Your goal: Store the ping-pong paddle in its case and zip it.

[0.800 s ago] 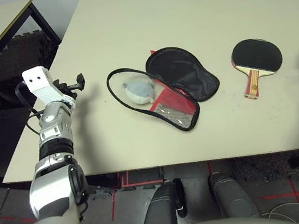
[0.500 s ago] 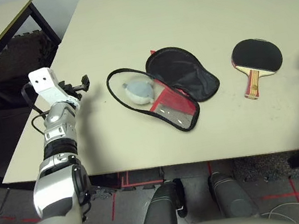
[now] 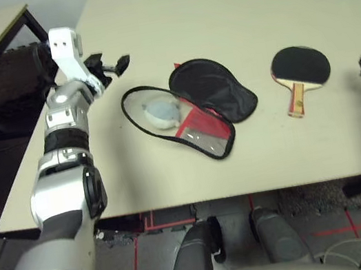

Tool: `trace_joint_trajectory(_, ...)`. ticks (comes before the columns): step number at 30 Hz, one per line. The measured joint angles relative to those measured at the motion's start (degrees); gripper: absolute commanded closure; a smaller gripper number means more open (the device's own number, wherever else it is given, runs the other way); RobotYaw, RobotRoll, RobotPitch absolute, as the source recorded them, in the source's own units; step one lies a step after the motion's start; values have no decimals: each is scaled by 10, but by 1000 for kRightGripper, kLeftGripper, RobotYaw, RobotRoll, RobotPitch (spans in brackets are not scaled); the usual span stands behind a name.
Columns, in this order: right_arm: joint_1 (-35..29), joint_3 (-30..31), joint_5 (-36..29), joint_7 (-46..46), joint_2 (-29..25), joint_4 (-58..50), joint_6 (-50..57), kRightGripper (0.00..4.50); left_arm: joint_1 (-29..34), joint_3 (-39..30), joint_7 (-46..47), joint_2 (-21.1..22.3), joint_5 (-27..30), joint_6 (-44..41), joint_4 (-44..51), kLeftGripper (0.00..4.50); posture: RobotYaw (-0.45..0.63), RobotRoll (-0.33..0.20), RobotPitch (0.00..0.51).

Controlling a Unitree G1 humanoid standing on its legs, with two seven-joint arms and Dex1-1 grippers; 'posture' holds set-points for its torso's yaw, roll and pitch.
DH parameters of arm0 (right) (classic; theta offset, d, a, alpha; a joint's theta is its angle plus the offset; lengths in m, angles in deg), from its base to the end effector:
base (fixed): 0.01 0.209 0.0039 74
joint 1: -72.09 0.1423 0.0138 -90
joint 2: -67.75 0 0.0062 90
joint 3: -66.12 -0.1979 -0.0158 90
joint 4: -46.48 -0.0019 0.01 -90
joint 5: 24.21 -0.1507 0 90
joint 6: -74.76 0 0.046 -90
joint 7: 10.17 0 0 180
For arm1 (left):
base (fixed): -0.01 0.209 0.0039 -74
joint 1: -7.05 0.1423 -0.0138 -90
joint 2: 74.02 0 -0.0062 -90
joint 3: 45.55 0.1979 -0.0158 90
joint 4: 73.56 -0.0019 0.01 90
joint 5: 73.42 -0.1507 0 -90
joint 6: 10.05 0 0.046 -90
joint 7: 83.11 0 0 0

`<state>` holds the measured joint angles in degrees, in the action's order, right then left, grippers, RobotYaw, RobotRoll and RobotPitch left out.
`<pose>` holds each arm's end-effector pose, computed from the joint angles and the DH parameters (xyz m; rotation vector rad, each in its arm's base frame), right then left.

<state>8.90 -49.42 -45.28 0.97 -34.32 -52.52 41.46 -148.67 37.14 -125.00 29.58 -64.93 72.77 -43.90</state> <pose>0.2608 -0.2840 0.1831 0.0462 0.2143 -0.4295 0.3861 0.2581 0.2160 0.1165 0.0030 -0.4834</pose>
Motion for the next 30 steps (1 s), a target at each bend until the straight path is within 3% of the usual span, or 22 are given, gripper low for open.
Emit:
trace_joint_trajectory(4, 25, -2, -8, 23, 59, -92, 142, 20, -14, 30, -58, -30, -9, -10, -3, 0, -327, 0, 121)
trace_joint_trajectory(12, 81, 20, 11, 24, 112, -124, 244, 20, -14, 59, -108, -71, -18, -25, 12, 0, -332, 0, 125)
trace_joint_trajectory(21, 122, 99, 43, -6, 138, -60, 252, 20, -8, 71, -121, -93, -18, -47, 50, 0, -324, 0, 130)
trace_joint_trajectory(30, 151, 155, 88, -32, 150, 60, 178, 20, 0, 71, -120, -101, -17, -58, 70, 0, -304, 0, 135)
